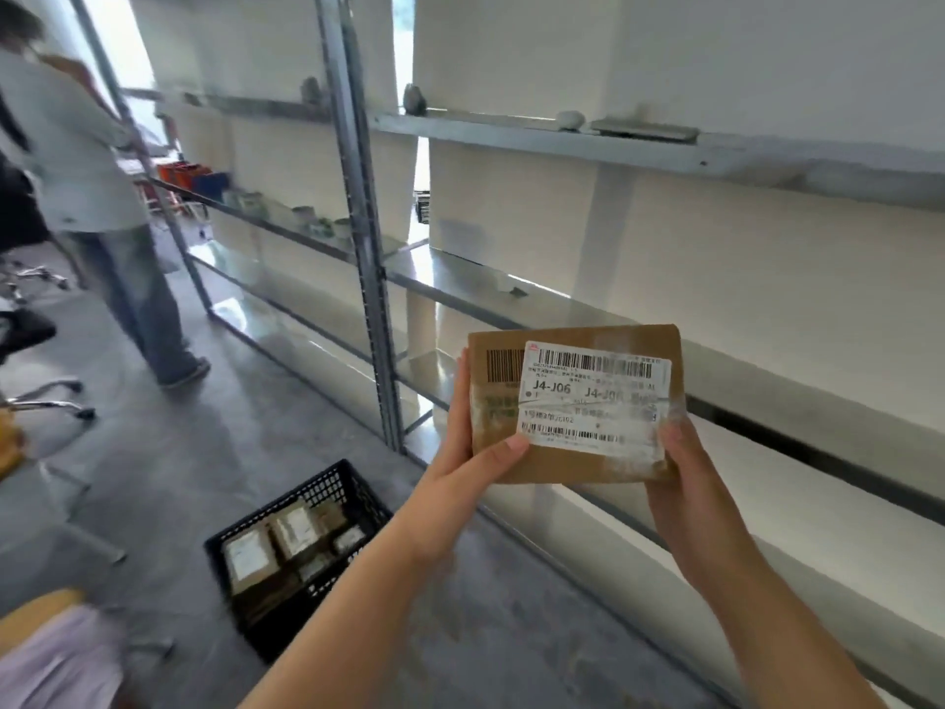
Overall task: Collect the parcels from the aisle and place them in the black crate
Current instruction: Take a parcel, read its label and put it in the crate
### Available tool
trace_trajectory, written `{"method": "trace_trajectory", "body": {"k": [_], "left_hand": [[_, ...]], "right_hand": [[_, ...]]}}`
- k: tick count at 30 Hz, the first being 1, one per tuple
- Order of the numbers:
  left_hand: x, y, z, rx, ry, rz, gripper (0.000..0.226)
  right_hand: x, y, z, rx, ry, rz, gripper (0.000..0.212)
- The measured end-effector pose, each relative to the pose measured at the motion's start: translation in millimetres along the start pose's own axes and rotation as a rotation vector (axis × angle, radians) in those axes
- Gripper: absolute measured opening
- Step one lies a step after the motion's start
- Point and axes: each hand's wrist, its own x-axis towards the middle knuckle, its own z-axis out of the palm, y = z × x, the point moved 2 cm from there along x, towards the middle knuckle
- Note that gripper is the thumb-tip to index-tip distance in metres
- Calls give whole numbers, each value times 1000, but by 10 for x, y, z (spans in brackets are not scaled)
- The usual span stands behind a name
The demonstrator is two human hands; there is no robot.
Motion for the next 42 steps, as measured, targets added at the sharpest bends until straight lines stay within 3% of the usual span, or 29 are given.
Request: {"method": "trace_trajectory", "body": {"k": [5,8,11,15,18,22,25,29,37,42], "left_hand": [[423,28,-246,81,178,36,94],[610,54,-400,128,323,40,93],[722,46,-632,109,427,33,80],[803,17,-1130,139,535,-6,77],[920,-63,-1611,138,570,-33,78],[1128,-196,-2322,93,624,-68,78],[1334,-357,-2847,69,620,-113,71],[1706,-630,-3485,30,599,-185,78],[2264,-1335,-4432,-50,673,-301,63],[2542,-2085,-5037,-112,826,-418,66]], "right_hand": [[761,140,103,58,-156,10,92],[1184,269,223,92,-234,29,72],[1512,385,468,92,-349,45,83],[1922,650,879,92,-464,97,71],[2245,915,1217,51,-490,115,76],[2708,1237,1760,26,-489,180,50],[3067,1489,2134,0,-505,226,58],[3551,1901,2494,-63,-502,312,65],[4477,2822,3024,-162,-591,415,50],[5046,3772,3384,-174,-659,559,44]]}}
